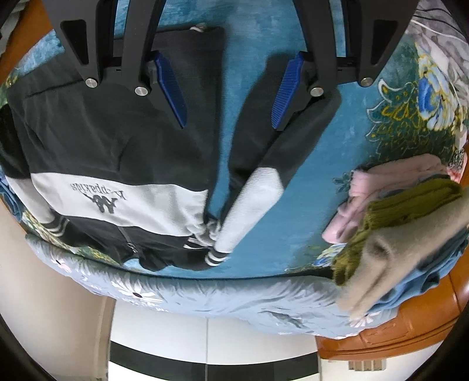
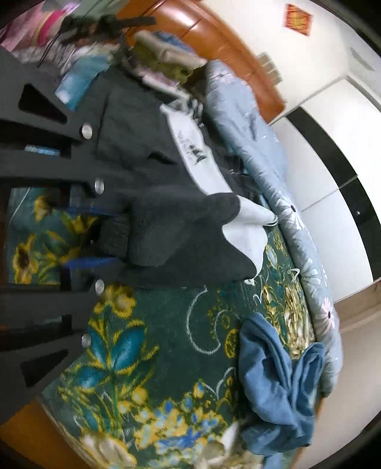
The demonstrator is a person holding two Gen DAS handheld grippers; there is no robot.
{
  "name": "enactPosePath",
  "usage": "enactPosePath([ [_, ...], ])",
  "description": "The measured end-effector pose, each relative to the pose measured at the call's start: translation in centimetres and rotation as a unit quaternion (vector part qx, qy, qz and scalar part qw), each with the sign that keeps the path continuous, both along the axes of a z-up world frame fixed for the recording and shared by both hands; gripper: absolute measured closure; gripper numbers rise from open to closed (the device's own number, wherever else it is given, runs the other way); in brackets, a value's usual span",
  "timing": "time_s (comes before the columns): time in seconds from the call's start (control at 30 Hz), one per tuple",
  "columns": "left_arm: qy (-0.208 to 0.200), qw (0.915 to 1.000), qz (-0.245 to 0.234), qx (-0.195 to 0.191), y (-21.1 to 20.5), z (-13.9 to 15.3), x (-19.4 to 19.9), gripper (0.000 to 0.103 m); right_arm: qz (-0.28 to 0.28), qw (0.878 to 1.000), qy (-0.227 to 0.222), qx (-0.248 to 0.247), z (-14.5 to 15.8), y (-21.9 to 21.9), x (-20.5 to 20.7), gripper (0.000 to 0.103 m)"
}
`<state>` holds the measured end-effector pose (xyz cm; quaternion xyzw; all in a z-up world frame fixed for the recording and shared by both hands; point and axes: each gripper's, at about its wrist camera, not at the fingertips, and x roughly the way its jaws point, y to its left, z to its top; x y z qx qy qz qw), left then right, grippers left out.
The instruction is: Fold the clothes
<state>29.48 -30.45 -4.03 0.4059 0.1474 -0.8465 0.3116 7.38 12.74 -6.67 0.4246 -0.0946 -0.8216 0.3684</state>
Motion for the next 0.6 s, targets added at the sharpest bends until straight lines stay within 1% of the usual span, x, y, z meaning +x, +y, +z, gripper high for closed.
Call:
enactPosePath([
  [0.07,-0.004,1.0,-0.005,-0.005,0.3,0.1,-0.3,0.039,-0.011,1.0,-0.006,-0.025,0.8,0.6,-0.8,0.083],
  [0.13,-0.007,0.9999,-0.005,-0.008,0.2,0.1,-0.3,0.039,-0.035,0.998,0.006,-0.042,2.7,1.9,-2.2,0.084],
  [0.23,-0.004,0.9999,0.008,-0.006,-0.4,0.2,-0.1,0.039,-0.092,0.993,0.037,-0.07,6.5,5.1,-5.5,0.085],
  [0.33,0.006,0.9998,0.019,0.003,-1.2,0.4,-0.1,0.039,-0.148,0.987,0.05,-0.04,9.3,6.9,-10.4,0.085],
  [0.47,0.022,0.9991,0.031,0.02,-2.3,0.5,-0.5,0.039,-0.22,0.974,0.061,0.003,12.8,9.2,-16.9,0.085],
  [0.53,0.028,0.9984,0.036,0.033,-3.0,0.5,-1.0,0.039,-0.241,0.969,0.018,0.044,11.4,8.6,-20.6,0.085],
  [0.6,0.031,0.998,0.044,0.035,-3.4,0.5,-0.9,0.039,-0.256,0.964,-0.01,0.072,9.8,8.0,-22.5,0.085],
])
